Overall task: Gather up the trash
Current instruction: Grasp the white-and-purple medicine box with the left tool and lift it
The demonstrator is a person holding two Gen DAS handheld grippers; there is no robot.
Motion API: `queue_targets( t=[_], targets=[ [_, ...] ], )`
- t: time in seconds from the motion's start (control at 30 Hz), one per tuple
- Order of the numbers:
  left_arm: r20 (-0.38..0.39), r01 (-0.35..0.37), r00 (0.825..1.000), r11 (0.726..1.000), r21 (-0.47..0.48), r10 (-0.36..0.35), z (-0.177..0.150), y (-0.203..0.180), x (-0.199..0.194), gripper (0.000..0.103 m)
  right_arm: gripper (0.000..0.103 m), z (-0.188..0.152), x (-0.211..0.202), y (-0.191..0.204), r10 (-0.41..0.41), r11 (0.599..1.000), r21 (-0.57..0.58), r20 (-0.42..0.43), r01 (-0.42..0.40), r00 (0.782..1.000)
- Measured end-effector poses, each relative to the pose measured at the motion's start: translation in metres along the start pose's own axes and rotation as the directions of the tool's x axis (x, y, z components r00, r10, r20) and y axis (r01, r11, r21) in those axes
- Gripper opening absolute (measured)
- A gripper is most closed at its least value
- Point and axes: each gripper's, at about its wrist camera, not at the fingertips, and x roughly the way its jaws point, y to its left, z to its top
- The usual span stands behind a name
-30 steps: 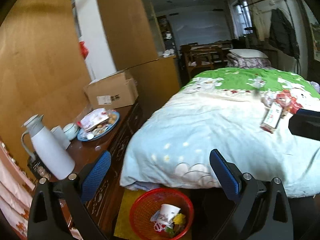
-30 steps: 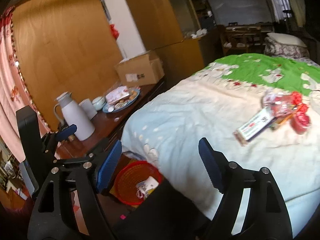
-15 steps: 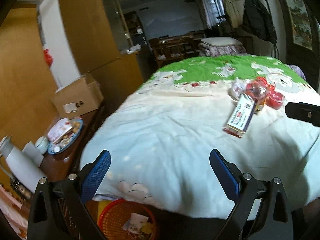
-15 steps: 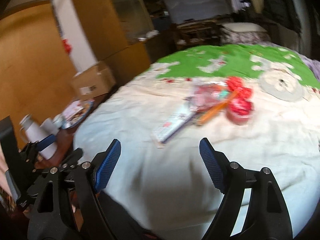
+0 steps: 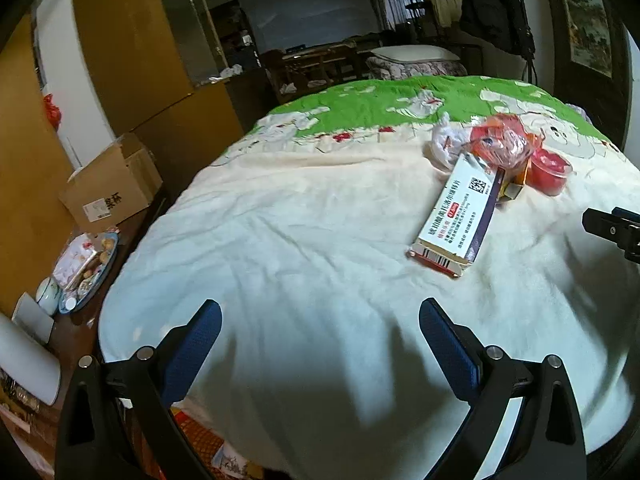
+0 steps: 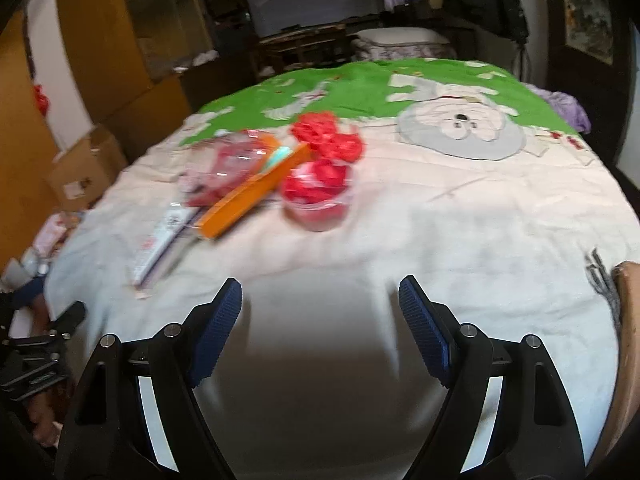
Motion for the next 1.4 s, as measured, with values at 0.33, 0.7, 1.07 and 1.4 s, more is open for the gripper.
queue_targets(
  t=[0.33, 0.7, 1.07, 1.4],
  targets=[
    [0.004, 0.223, 0.975, 0.975, -0.005, -0.223, 0.023, -0.025, 0.033, 0.097, 0.083, 0.000, 0.008, -0.019, 0.056, 0.992, 0.117, -0.008, -0.054, 0.998],
    [-0.038, 0.338, 0.940, 0.941, -0.027, -0.339, 0.059, -0.055, 0.075, 0.083, 0.089, 0.001, 0.011, -0.020, 0.087, 0.989, 0.124, -0.012, -0.085, 0.996],
    [-0.027, 0.235, 0.971, 0.966, -0.107, -0.239, 0.020, 0.008, 0.050, 0.055, 0.089, 0.002, 0.011, -0.018, 0.075, 0.991, 0.114, -0.016, -0.073, 0.997],
    [0.006, 0.241, 0.970, 0.950, -0.201, -0.244, 0.013, 0.022, 0.055, 0.091, 0.089, 0.002, 0.011, -0.013, 0.059, 0.995, 0.087, -0.019, -0.057, 0.998]
  ],
)
